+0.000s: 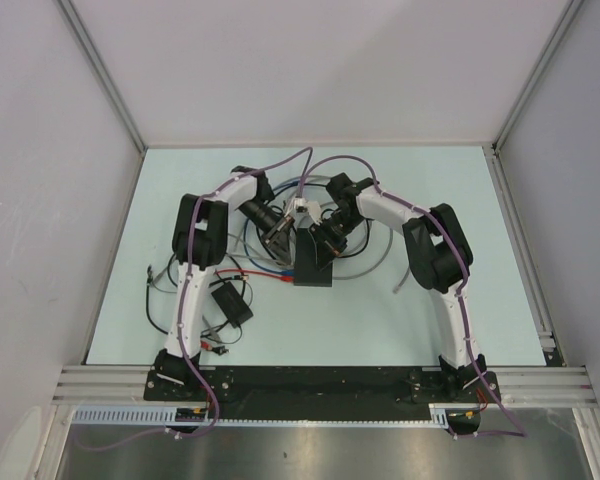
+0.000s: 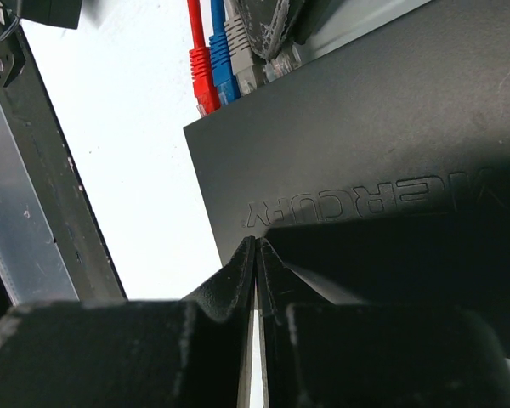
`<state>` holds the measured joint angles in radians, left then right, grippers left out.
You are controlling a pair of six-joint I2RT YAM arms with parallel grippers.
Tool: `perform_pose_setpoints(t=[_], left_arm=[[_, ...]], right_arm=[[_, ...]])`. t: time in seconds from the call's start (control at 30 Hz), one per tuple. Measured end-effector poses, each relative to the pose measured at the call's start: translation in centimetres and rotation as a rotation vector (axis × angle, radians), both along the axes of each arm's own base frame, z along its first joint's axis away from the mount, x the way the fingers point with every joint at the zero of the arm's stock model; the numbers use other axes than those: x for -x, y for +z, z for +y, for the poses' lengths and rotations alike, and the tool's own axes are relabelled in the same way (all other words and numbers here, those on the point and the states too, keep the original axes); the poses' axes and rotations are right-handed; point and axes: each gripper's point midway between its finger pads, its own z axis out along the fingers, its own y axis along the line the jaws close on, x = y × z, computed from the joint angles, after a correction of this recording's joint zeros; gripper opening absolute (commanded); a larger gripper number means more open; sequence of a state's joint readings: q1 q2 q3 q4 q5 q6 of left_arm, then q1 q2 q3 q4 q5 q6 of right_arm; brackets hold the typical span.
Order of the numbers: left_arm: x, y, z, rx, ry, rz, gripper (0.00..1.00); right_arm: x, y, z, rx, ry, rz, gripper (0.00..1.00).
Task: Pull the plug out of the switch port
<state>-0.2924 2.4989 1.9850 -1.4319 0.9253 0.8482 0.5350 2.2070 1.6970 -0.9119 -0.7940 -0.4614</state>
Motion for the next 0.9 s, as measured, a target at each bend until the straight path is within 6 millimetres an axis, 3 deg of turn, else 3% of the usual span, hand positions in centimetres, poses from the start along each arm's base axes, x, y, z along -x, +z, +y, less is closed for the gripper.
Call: perform_pose_setpoints(t=[0.23, 0.47, 0.77, 0.9], left_arm=[[-0.7, 0.1, 0.1, -0.012, -0.007, -0.031, 0.0], [-5.7, 0.4, 0.3, -0.02, 0.032, -0.189, 0.0], [-8.0, 0.0, 3.9, -0.103, 0.091, -0.254, 0.0], [-8.5, 0.0, 5.2, -0.135, 0.127, -0.287, 0.12]], right_arm=[[0.0, 0.0, 0.0, 0.001, 0.005, -0.004, 0.07], [0.0, 0.0, 0.0, 0.003, 0.003, -0.003, 0.07], [0.0, 0.0, 0.0, 0.004, 0.003, -0.003, 0.08], [0.0, 0.0, 0.0, 0.005, 0.003, -0.004, 0.08]])
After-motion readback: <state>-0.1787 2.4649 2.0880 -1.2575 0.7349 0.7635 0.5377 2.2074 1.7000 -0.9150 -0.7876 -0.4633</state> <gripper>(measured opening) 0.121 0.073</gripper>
